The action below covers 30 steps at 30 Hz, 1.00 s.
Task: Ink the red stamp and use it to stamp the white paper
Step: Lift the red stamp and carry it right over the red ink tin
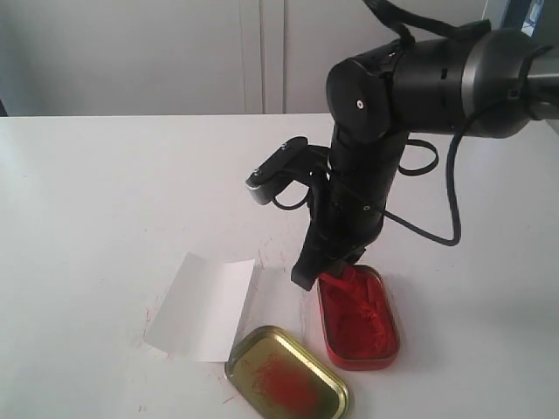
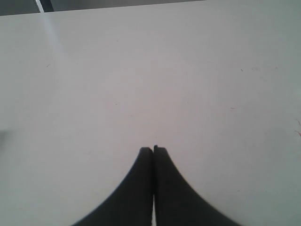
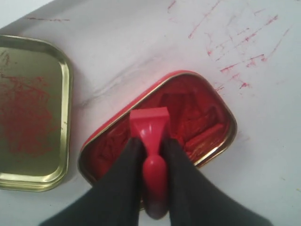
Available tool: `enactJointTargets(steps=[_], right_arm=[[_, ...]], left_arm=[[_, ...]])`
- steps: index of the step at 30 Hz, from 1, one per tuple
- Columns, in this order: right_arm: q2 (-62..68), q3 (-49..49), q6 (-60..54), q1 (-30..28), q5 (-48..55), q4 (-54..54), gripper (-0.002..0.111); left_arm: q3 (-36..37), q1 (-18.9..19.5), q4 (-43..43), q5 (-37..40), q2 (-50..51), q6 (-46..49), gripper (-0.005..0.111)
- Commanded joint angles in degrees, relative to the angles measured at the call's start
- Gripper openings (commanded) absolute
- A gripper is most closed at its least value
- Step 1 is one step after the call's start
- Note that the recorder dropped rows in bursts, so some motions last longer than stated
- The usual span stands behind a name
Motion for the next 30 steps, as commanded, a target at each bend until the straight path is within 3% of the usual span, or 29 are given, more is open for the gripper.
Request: enactJointTargets(steps=[1, 8, 30], right_arm=[[-0.6, -0.4, 3.6, -1.9, -1.3, 0.1, 0.000], [-0.6, -0.1, 7.5, -5.7, -0.7, 4.0, 0.000], [-2.1, 7.3, 15.7, -7.0, -6.3, 5.2, 0.000]], left_arm=[[0.3, 0.1, -0.1, 0.1, -0.2, 0.0, 0.000], [0.3, 0.1, -0.1, 0.1, -0.2, 0.0, 0.000], [0.3, 0.1, -0.1, 0.1, -0.2, 0.0, 0.000]])
